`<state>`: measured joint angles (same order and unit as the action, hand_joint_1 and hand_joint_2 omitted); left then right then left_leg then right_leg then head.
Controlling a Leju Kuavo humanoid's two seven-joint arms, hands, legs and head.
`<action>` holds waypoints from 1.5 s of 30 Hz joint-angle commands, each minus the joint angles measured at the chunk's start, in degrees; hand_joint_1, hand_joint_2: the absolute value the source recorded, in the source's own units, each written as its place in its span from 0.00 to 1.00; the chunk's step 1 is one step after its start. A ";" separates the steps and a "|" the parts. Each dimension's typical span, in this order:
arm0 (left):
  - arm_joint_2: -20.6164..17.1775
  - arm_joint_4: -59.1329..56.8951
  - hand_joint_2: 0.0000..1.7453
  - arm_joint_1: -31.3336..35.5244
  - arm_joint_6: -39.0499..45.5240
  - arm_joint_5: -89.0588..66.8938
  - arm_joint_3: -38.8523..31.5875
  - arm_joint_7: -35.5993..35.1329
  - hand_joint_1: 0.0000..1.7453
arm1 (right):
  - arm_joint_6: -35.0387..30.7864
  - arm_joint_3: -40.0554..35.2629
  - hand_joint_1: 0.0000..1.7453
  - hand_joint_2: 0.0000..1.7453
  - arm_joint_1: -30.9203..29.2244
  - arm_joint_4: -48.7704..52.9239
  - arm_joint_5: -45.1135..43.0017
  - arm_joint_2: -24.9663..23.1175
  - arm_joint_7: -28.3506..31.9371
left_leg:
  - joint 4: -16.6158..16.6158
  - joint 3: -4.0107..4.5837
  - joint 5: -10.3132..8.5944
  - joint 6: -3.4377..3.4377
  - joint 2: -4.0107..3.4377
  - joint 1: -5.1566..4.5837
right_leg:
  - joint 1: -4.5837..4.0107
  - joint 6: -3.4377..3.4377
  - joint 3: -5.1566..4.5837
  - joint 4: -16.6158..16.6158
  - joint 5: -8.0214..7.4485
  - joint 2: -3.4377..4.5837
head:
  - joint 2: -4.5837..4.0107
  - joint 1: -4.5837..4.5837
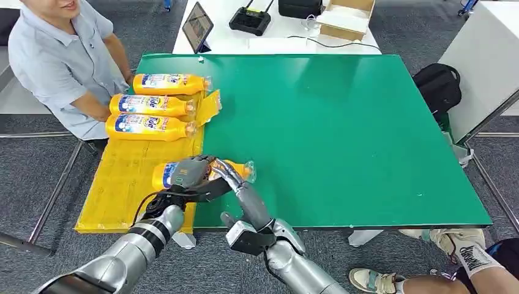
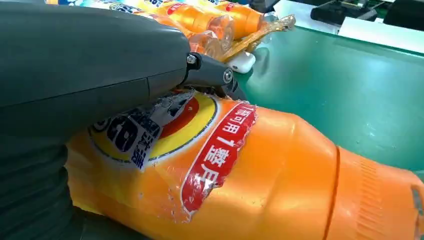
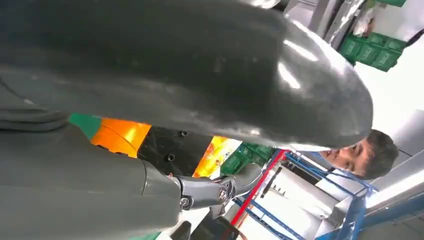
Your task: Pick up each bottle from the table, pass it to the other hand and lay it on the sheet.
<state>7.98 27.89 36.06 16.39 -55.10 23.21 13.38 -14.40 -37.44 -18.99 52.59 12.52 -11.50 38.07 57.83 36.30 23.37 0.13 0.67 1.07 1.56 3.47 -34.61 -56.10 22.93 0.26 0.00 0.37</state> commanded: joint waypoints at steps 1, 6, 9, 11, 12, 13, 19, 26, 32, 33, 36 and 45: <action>-1.30 -7.57 1.00 2.10 -0.65 -0.94 0.68 -2.64 1.00 | 0.54 -3.60 0.00 0.00 -1.56 -0.62 0.29 0.12 1.93 | -0.02 -0.22 0.10 -0.04 -0.23 0.02 | -0.05 -0.15 0.15 0.03 0.02 0.17 | 0.00 0.00; -1.87 -8.63 1.00 4.18 1.05 -9.31 6.08 -9.93 1.00 | 0.23 -3.62 0.00 0.00 -1.76 -0.95 0.62 0.14 1.93 | 0.02 -0.21 0.12 -0.03 -0.21 0.06 | -0.11 -0.20 0.15 0.01 0.05 0.13 | 0.00 0.00; -1.74 -8.65 1.00 4.57 0.68 -9.35 6.07 -9.99 1.00 | 0.23 -3.59 0.00 0.00 -1.81 -1.01 0.65 0.10 1.93 | 0.01 -0.08 0.07 -0.02 -0.22 0.03 | -0.06 -0.12 0.01 -0.01 0.00 0.16 | 0.00 0.04; -1.80 -9.26 1.00 5.06 1.30 -12.99 8.23 -13.95 0.96 | 0.29 -3.55 0.00 0.00 -1.93 -1.34 0.92 -0.15 1.93 | 0.02 -0.13 0.11 -0.03 -0.24 0.01 | -0.05 -0.14 0.05 -0.04 0.04 0.16 | 0.00 0.02; -1.67 -9.58 1.00 5.42 0.79 -14.13 8.74 -15.20 0.97 | 0.38 -3.57 0.00 0.00 -1.99 -1.44 1.13 -0.30 1.93 | 0.02 -0.10 0.10 -0.02 -0.21 0.04 | -0.08 -0.12 0.05 -0.01 0.02 0.14 | 0.00 0.02; -1.47 -10.10 1.00 5.69 -0.16 -14.70 8.97 -16.12 0.95 | 0.60 -3.57 0.00 0.00 -2.06 -1.66 1.17 -0.53 1.93 | 0.05 -0.13 0.13 -0.02 -0.21 0.04 | -0.08 -0.15 0.06 -0.05 0.06 0.13 | 0.00 0.02; -0.90 -11.07 1.00 5.54 -0.78 -14.34 7.59 -17.61 0.01 | 0.19 -3.15 0.00 0.00 -1.90 -2.58 1.46 -0.80 1.93 | 0.03 0.03 0.10 -0.02 -0.15 0.03 | -0.06 -0.12 -0.04 -0.03 0.01 0.11 | 0.00 0.04; 1.55 -9.40 1.00 4.07 -2.22 -4.50 -2.04 -6.13 0.00 | -0.53 -2.88 0.00 0.00 -0.83 -1.60 1.24 -0.19 1.93 | 0.01 0.00 0.10 -0.03 -0.04 0.03 | -0.06 -0.14 0.00 -0.01 0.02 0.03 | 0.00 0.02; 2.79 -7.06 1.00 2.59 -7.20 5.01 -8.05 5.98 0.00 | -0.74 -3.85 0.00 0.00 -0.88 -1.10 0.10 0.41 1.93 | 0.01 -0.25 0.18 -0.06 -0.09 0.08 | -0.13 -0.23 0.21 0.04 0.08 0.01 | 0.00 0.02; 3.12 -6.20 1.00 2.01 -10.67 9.04 -10.23 10.38 0.00 | -0.59 -4.34 0.00 0.00 -0.97 -0.98 -0.39 0.55 1.93 | 0.01 -0.15 0.13 -0.05 -0.08 0.04 | -0.08 -0.17 0.11 0.03 0.05 0.03 | 0.00 0.02; 3.75 -3.42 1.00 0.55 -15.53 16.42 -13.78 17.27 0.00 | -1.12 -5.37 0.00 0.00 -1.27 -0.92 -1.40 0.77 1.93 | -0.03 -0.27 0.13 -0.06 -0.01 0.07 | -0.12 -0.22 0.25 0.09 0.07 -0.06 | 0.00 0.02; 5.22 10.44 1.00 -6.56 -11.41 28.93 -17.82 26.31 0.00 | -2.69 -6.20 0.00 0.00 -1.11 0.65 -2.46 1.26 1.93 | -0.01 -0.09 0.02 -0.04 -0.04 0.00 | -0.02 -0.09 0.02 0.04 0.02 -0.17 | 0.00 0.02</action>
<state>11.52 29.11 33.91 4.28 -33.14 12.24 37.20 -16.50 -40.32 -19.31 53.03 10.62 -11.98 38.10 57.84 36.28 23.35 0.13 0.64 1.07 1.56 3.48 -34.67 -56.08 22.92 0.10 0.00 0.39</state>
